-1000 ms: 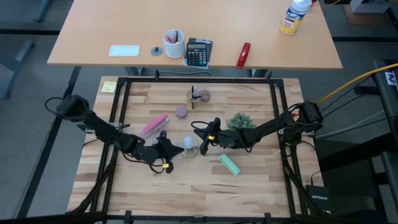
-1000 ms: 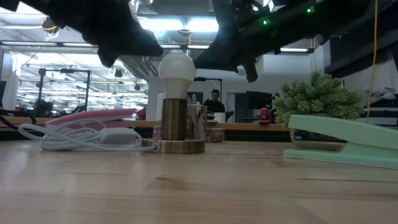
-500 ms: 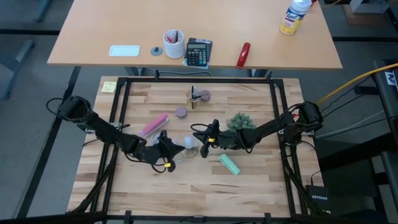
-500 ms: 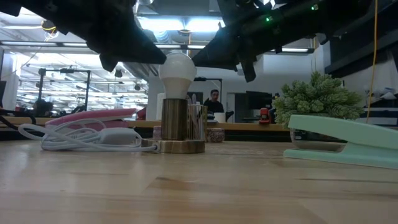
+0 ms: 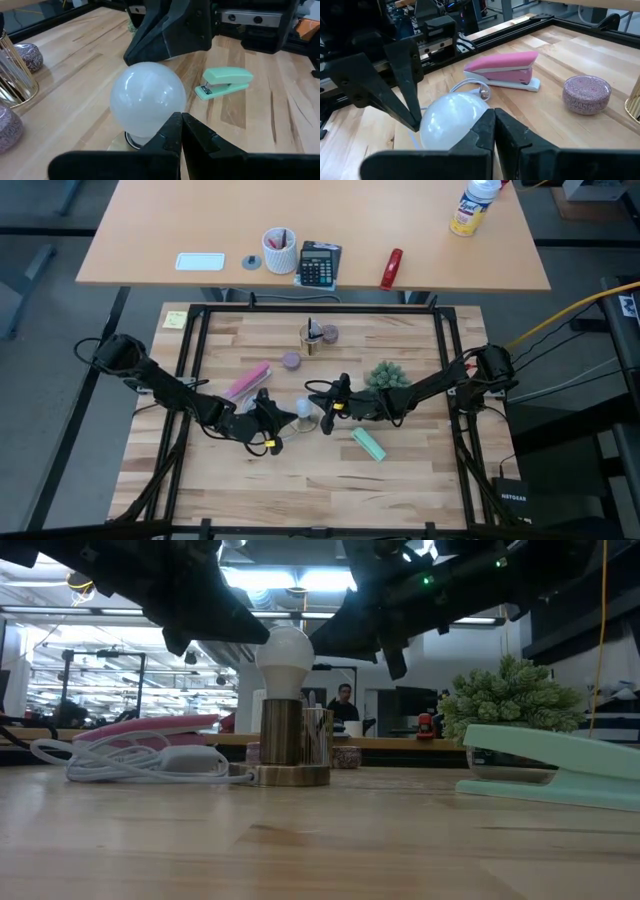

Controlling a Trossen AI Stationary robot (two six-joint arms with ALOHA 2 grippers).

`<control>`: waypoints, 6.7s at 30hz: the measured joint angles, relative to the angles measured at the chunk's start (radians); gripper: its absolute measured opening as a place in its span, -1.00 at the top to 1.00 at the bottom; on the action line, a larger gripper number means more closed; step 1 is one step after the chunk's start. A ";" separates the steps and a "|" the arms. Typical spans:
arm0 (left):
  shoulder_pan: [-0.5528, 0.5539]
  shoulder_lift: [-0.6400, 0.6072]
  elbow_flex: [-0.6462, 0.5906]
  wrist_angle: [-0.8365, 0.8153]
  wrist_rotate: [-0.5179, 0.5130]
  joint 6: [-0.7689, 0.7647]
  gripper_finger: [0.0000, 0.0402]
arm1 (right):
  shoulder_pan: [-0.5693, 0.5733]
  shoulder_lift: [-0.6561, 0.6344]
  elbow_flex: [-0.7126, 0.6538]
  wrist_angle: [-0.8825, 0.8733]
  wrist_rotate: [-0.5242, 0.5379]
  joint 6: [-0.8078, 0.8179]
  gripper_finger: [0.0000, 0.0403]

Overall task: Screw lightbulb
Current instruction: Insert the lightbulb into the lamp

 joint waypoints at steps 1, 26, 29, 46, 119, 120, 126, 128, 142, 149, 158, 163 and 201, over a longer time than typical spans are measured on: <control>0.000 0.000 0.000 0.000 0.000 0.000 0.99 | 0.000 0.003 0.000 0.002 -0.001 0.000 0.93; -0.003 -0.002 -0.002 -0.067 -0.124 -0.104 0.99 | 0.045 0.005 -0.001 0.000 -0.029 0.032 0.93; -0.002 -0.002 -0.002 -0.071 -0.135 -0.105 0.99 | 0.054 0.005 -0.001 -0.001 -0.036 0.034 0.93; 0.006 -0.005 0.000 -0.106 -0.219 -0.180 0.99 | 0.087 0.004 0.000 0.040 -0.078 0.008 0.93; 0.066 -0.018 -0.001 -0.082 -0.191 -0.075 0.99 | 0.057 -0.034 0.000 -0.061 -0.147 0.039 0.93; 0.070 -0.019 -0.001 -0.082 -0.194 -0.069 0.99 | 0.063 -0.034 0.000 -0.060 -0.126 0.038 0.93; 0.076 -0.054 -0.001 -0.063 -0.210 -0.005 0.99 | 0.060 -0.035 0.000 0.010 -0.075 0.013 0.93; 0.068 -0.084 -0.001 -0.050 -0.205 0.031 0.99 | 0.059 -0.036 0.000 0.047 -0.065 -0.019 0.93; -0.072 -0.171 0.001 -0.056 0.183 0.004 0.99 | 0.023 -0.036 0.000 0.065 -0.025 -0.052 0.93; -0.082 -0.070 0.000 -0.051 0.162 -0.052 0.99 | 0.019 -0.028 0.000 0.054 -0.041 -0.055 0.93; -0.078 -0.043 0.000 -0.057 0.084 -0.052 0.99 | 0.020 0.036 0.000 0.137 -0.080 -0.039 0.93; -0.072 -0.043 0.000 -0.066 0.064 -0.052 0.99 | 0.020 0.064 0.000 0.177 -0.102 -0.018 0.93; -0.043 -0.043 0.000 -0.214 -0.211 -0.153 0.99 | 0.021 0.064 0.001 0.172 -0.227 0.084 0.93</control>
